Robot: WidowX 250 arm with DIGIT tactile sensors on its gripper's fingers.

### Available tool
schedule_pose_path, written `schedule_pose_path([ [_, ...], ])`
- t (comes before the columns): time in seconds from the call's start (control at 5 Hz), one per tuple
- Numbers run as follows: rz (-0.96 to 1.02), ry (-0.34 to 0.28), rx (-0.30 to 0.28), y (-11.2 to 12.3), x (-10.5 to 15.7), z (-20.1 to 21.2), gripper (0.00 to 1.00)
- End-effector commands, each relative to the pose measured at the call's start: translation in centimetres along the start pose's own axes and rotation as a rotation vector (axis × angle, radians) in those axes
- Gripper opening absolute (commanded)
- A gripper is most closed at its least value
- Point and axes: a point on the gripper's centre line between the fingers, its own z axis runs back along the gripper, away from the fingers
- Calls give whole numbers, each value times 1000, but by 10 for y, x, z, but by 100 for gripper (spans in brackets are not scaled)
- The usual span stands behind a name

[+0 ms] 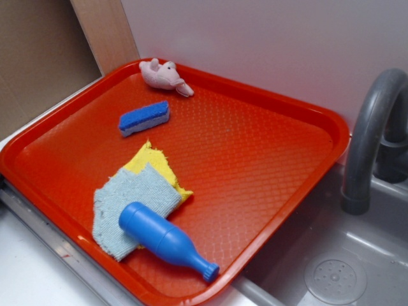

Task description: Grab the blue bottle.

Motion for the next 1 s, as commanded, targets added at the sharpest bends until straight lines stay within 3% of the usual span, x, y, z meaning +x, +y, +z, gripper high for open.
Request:
schedule_pose_path([
  [0.0,-532,-43,78,-76,54,-15,100],
  [0.2,-776,-54,6,-115,60,-31,100],
  [0.4,-934,-57,-31,-140,62,-46,100],
  [0.8,-1057,5,-152,-190,65,-81,100],
])
